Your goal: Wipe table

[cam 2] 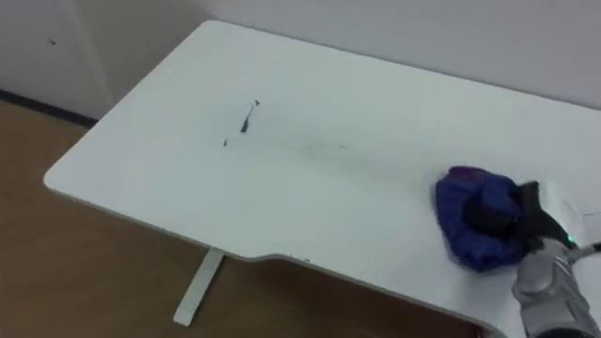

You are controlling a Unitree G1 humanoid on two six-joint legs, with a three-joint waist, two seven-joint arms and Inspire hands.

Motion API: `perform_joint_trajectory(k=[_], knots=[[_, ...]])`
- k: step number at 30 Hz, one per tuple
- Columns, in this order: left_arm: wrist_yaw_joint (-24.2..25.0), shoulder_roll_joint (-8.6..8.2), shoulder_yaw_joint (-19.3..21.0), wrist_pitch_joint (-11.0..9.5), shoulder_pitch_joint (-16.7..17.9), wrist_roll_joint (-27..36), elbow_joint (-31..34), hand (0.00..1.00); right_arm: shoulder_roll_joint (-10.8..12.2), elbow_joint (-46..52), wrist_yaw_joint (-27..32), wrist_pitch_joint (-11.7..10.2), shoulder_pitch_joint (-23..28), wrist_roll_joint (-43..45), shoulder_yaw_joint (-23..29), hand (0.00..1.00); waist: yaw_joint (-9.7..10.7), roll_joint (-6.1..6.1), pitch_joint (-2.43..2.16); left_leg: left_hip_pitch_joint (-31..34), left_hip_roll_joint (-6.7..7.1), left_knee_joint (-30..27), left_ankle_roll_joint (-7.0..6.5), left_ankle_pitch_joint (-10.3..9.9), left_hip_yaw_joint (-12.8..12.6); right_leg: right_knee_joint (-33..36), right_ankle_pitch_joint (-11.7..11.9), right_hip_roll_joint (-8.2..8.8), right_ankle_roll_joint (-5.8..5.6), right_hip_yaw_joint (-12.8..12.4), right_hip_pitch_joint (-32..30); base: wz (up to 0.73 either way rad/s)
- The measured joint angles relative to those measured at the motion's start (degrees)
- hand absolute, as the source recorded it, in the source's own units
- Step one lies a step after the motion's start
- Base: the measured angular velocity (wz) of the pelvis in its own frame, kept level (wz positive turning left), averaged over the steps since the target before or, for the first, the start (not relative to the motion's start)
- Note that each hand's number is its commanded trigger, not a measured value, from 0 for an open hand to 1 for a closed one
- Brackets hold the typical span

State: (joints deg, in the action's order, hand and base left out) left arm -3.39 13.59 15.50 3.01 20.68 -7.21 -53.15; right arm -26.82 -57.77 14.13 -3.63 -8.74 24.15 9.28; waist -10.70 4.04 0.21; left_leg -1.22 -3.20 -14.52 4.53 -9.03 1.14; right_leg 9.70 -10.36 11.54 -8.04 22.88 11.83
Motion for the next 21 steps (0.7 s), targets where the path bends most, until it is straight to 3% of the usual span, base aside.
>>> perform_joint_trajectory(k=[2,3,4,5,7,8,9,10,11,12,13,14,15,17,19,20,21], knots=[[-0.02,0.0,-0.05,0.08,0.1,0.0,0.1,0.0,-0.47,0.2,0.82,0.01,2.13,-0.55,2.03,1.0,0.95,-0.71,-0.17,0.95,-0.22,-3.9,-0.3,-1.92,-0.17,1.58,-0.92,0.57,-0.2,0.35,-0.12,-0.15],[-0.11,0.0,-0.13,0.28,0.08,0.01,0.1,0.0,-0.54,0.37,1.67,0.47,2.28,-1.34,2.14,1.0,0.73,-1.12,-0.24,1.43,-0.5,-6.06,-0.64,-3.13,-1.23,3.78,-1.51,1.2,-0.23,-0.64,-1.23,-0.48],[-0.61,0.02,-0.27,0.3,-0.53,-0.01,0.09,0.0,-0.43,0.46,2.69,1.21,1.46,-1.33,1.52,1.0,0.19,-1.31,-0.02,2.26,-0.91,-7.66,-1.04,-4.28,-2.82,5.86,-1.73,1.62,-0.27,-2.32,-3.02,-0.58],[-1.17,0.04,-0.61,0.3,-0.99,-0.03,0.1,0.0,-0.3,0.45,3.25,1.77,0.52,-1.31,1.02,1.0,-0.18,-1.74,-0.05,2.81,-1.2,-8.76,-1.23,-4.87,-3.53,6.74,-1.55,1.88,-0.35,-2.38,-3.92,-0.77],[-2.76,0.11,-2.17,0.02,-3.59,-0.03,-0.07,0.0,0.88,0.57,4.92,5.26,-4.58,1.59,-3.01,1.0,-3.57,-2.61,-0.27,5.06,-3.13,-11.07,-1.99,-6.27,-8.29,9.61,0.9,2.7,-0.15,-1.9,-8.84,-1.09],[-3.08,0.1,-2.28,-0.28,-4.44,-0.06,-0.19,0.0,1.7,0.65,5.13,5.94,-6.28,3.35,-4.73,1.0,-4.62,-3.07,-0.45,5.71,-3.87,-11.19,-2.18,-6.42,-9.65,10.07,1.69,2.8,0.05,-1.51,-9.97,-1.28],[-3.99,0.22,-2.7,-0.82,-6.58,-0.31,-1.07,0.0,3.85,1.16,5.33,7.32,-10.12,7.73,-8.7,1.0,-6.71,-3.08,-0.24,6.7,-6.27,-11.18,-2.42,-6.36,-12.32,12.98,2.48,3.19,1.46,1.0,-12.88,-1.12],[-4.57,0.52,-3.39,-1.66,-9.48,-0.55,-3.28,0.0,6.01,1.87,4.75,8.09,-13.71,10.69,-13.38,1.0,-8.7,-2.83,-0.16,6.87,-7.8,-11.16,-1.97,-5.92,-13.91,20.29,1.36,4.58,2.7,3.1,-14.75,-0.93],[-4.83,0.73,-4.07,-2.08,-10.99,-0.54,-3.91,0.0,7.41,2.75,4.26,8.54,-15.52,12.08,-16.22,1.0,-9.64,-2.42,-0.21,7.01,-8.25,-11.15,-1.6,-5.67,-14.23,23.43,0.87,5.36,2.87,3.29,-14.92,-0.64],[-4.87,1.26,-5.55,-2.99,-13.46,-0.4,-4.76,0.0,10.38,2.83,3.49,8.23,-20.4,14.56,-21.57,1.0,-11.91,-1.1,-0.04,7.66,-8.59,-11.16,-1.03,-5.32,-15.02,26.77,0.02,8.0,2.38,3.42,-14.83,-0.41],[-4.86,1.26,-6.77,-4.36,-16.39,0.33,-6.08,0.0,12.74,2.78,3.08,6.21,-25.29,15.5,-23.55,1.0,-13.64,0.19,0.31,9.05,-9.33,-11.68,-0.12,-4.75,-14.88,26.8,-0.65,10.09,2.02,2.96,-14.75,-0.39],[-4.73,1.2,-7.38,-5.24,-17.71,0.33,-6.78,0.0,13.03,2.93,3.04,4.92,-27.52,15.67,-24.54,1.0,-15.1,0.48,0.59,10.05,-9.84,-11.9,0.42,-4.45,-14.48,26.16,-1.22,10.76,1.8,2.16,-14.87,-0.08],[-4.35,1.21,-8.03,-6.13,-18.93,0.14,-7.07,0.0,13.03,3.37,3.08,3.06,-30.92,15.62,-25.37,1.0,-16.66,0.56,0.67,12.55,-11.23,-12.1,1.8,-3.62,-11.87,22.89,-1.72,11.08,1.89,0.84,-14.79,0.37],[-4.29,2.09,-8.3,-5.87,-18.84,0.34,-7.11,0.0,12.44,4.06,3.67,2.41,-33.33,15.16,-25.24,1.0,-16.22,0.88,0.42,15.59,-13.18,-11.8,4.13,-1.95,-6.85,16.45,-0.94,11.48,1.57,0.92,-14.13,0.77],[-3.79,4.25,-8.94,-4.26,-17.84,0.36,-7.34,0.0,9.38,2.49,3.64,2.27,-32.16,11.84,-23.92,1.0,-15.2,1.38,0.43,16.84,-15.45,-11.22,7.54,-0.09,-1.27,9.25,3.83,11.22,1.71,1.59,-12.23,1.06],[-3.74,4.82,-8.86,-4.09,-17.35,0.2,-7.52,0.0,8.67,1.32,3.37,2.3,-31.49,11.69,-23.18,1.0,-14.58,1.54,0.46,16.95,-15.63,-11.13,8.32,0.21,0.13,9.29,4.91,11.15,1.52,1.64,-12.14,1.07],[-3.41,5.82,-8.02,-3.81,-16.16,0.31,-7.55,0.0,6.67,-0.18,2.92,2.15,-28.81,11.69,-21.91,1.0,-14.14,2.0,0.46,16.74,-16.74,-11.11,9.3,0.79,1.35,12.63,2.59,10.77,-2.31,1.9,-12.36,0.75]])
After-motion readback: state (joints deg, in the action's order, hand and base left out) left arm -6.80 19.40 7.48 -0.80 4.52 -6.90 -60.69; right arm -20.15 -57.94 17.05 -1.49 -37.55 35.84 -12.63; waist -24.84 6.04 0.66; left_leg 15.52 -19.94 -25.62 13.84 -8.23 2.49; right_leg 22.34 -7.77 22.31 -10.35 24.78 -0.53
